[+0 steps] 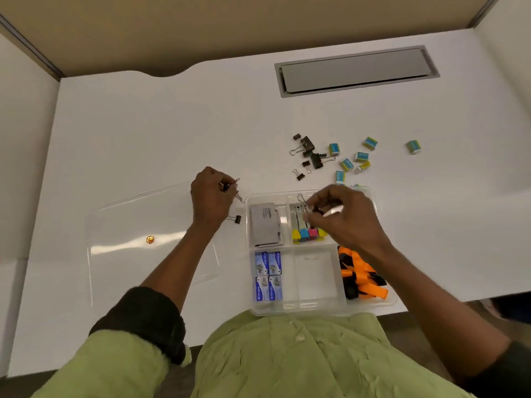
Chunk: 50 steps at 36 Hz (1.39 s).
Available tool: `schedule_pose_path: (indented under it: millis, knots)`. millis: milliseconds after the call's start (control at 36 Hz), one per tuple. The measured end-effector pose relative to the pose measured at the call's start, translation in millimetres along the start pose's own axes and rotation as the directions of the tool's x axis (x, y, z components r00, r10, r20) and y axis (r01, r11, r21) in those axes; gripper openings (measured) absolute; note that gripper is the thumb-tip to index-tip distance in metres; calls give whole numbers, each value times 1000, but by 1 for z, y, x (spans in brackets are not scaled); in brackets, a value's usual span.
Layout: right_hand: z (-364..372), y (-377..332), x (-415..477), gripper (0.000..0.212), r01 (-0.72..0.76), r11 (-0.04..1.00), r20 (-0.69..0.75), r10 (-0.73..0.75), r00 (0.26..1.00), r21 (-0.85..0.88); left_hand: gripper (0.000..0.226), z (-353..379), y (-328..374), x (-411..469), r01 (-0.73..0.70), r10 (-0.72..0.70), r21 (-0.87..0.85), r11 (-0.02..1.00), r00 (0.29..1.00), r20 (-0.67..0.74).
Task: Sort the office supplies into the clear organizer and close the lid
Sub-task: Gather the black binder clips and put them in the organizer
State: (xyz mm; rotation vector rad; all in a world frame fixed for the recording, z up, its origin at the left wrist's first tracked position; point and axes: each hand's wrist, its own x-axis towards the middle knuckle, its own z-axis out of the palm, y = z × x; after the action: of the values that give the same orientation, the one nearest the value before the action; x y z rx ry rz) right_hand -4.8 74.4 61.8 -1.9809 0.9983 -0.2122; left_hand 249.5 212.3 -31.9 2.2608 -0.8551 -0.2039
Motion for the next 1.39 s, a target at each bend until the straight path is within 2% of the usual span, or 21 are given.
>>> schedule_pose_path:
  millis: [111, 222, 361, 444, 528, 639, 750, 861, 944, 1083, 1194, 1278, 1389]
  knots:
    - [11, 17, -45, 26, 4, 998, 29, -2, 1000, -63, 7, -23, 28, -27, -83, 75, -78, 993, 992, -101]
    - [29, 40, -74, 29, 14, 981, 72, 0, 997, -194, 6, -43, 42, -55, -188, 192, 40, 981, 956, -221]
    - [43, 56, -90, 31, -3, 960, 131, 41, 990, -281, 7, -53, 59, -79, -181, 171, -20, 983, 955, -243]
    - [44, 59, -93, 32, -5, 942, 116, 46, 992, -335, 10, -47, 79, -102, -154, 131, -150, 977, 979, -156]
    - [42, 60, -90, 33, -4, 928, 101, 44, 994, -371, 11, -27, 95, -129, -119, 125, -231, 966, 992, 10]
    - [34, 60, -83, 29, -42, 941, 139, 94, 986, -336, 8, 6, 96, -156, -171, 201, -166, 971, 962, 183]
    - [18, 60, -71, 11, -73, 941, 136, 124, 983, -330, 8, 27, 94, -167, -285, 287, -55, 957, 904, 317]
    - [-3, 54, -53, 15, -86, 953, 55, 107, 993, -291, 16, 33, 97, -165, -326, 306, -35, 945, 836, 455]
    - [-19, 50, -25, 5, -75, 963, -30, 70, 997, -260, 27, 28, 107, -154, -319, 287, -13, 948, 831, 477]
    - [-38, 48, 41, 33, 17, 960, -85, -42, 996, -278, 20, 20, 128, -103, -304, 272, 18, 953, 876, 399]
    - [-41, 52, 96, 58, 84, 938, -28, -99, 995, -335, 19, 28, 137, -40, -311, 246, 139, 940, 902, 356]
    - [-35, 50, 126, 75, 112, 924, 32, -108, 994, -366, 29, 41, 137, 8, -315, 217, 224, 922, 901, 375]
    - [-18, 44, 155, 100, 72, 902, 78, -42, 996, -425, 49, 62, 136, 64, -356, 204, 313, 881, 881, 427]
